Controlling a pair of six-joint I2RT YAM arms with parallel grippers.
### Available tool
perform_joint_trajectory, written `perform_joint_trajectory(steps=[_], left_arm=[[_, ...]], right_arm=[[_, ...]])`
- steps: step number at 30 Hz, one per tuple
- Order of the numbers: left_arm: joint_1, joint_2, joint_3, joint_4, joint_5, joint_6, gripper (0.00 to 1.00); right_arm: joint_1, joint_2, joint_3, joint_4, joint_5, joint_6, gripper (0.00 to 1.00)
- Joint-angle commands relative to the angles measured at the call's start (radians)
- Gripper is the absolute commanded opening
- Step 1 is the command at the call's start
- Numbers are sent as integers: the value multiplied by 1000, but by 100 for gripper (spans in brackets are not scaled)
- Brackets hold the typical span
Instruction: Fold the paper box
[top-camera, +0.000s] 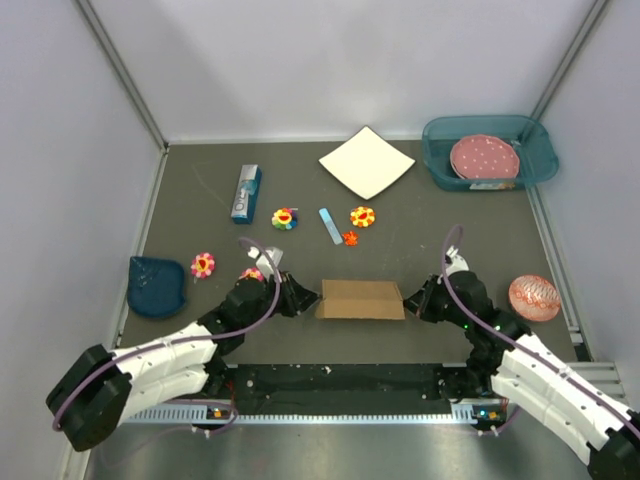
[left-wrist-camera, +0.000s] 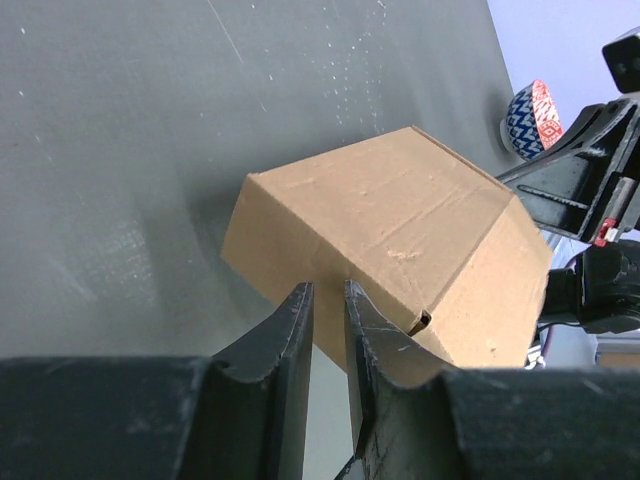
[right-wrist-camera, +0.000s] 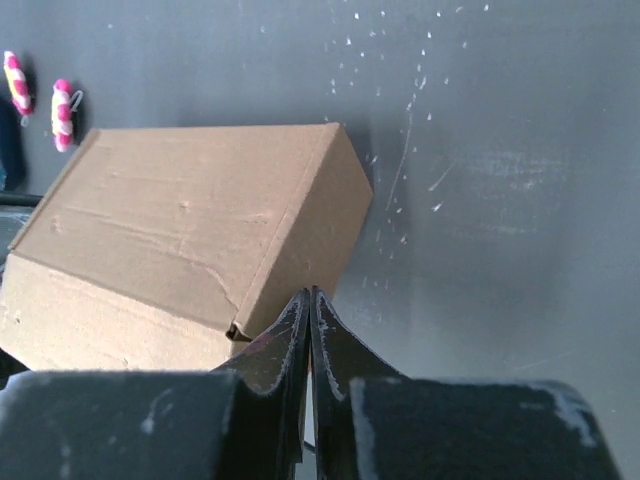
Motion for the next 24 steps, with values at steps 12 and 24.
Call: perform_joint_trajectory(steps=[12,24], left_arm=[[-2,-81,31,-94,8,-15,24],[0,73,106,-76,-81,51,24]], right_arm=[[16,7,127,-31,-43,58,3],[16,82,81,17,-12,44,2]])
